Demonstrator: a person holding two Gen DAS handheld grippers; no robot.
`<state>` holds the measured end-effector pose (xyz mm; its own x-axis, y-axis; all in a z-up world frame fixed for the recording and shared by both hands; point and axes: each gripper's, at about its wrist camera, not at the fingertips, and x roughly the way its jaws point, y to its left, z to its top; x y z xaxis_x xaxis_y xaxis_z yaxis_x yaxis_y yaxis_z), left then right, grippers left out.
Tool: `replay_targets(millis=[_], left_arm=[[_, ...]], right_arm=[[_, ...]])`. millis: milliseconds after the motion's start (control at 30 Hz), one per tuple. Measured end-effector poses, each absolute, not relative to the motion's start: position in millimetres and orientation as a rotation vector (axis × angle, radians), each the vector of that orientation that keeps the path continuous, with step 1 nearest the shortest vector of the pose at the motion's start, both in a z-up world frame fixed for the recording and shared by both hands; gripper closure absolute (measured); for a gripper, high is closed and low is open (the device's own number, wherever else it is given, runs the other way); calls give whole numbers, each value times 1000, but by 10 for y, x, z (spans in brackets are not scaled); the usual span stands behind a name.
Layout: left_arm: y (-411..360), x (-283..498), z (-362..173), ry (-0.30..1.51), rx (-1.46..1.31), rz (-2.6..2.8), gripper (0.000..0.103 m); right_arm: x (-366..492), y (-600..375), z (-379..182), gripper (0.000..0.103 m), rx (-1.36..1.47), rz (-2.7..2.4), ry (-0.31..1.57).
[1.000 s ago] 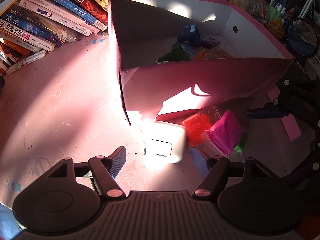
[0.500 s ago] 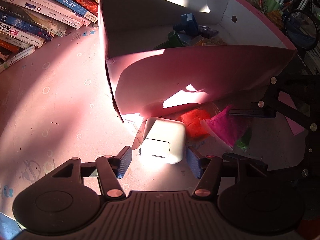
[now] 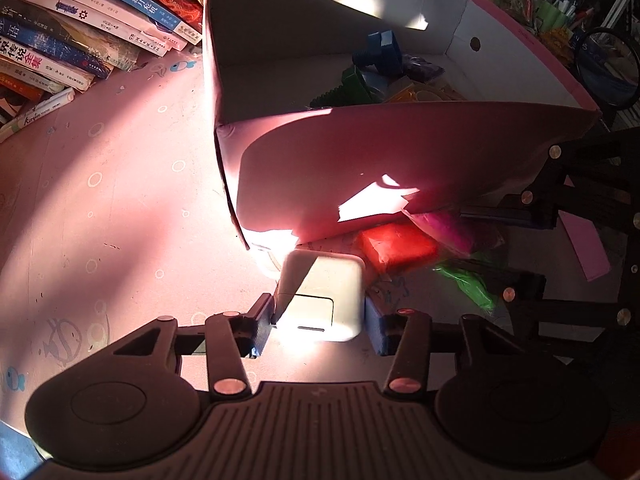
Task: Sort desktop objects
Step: 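Grasp the white charger block with the left gripper while the right grasps the pink bag, then carry the white charger block with the left gripper into the pink box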
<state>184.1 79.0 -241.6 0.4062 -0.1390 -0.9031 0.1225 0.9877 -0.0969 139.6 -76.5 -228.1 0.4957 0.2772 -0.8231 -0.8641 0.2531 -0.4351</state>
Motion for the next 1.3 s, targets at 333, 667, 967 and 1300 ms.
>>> replay_targets(millis=[333,667,967,1300], left_arm=[[843,1753,-2300,1130,-64,-117,57],[884,1500,-2096,1104,-119,-44,57],[922,1262,-2014,1089,-163,24,57],[791,1213,-1804,1043,-146,23,57]], right_arm=[[1469,-899,-2186,97,-930,845,747],[1349,-748,-2311,41,-1055,906,635],[1580,-723,-2462,76,-1054,905,702],[1531,-951,-2082,87,-935,893,669]])
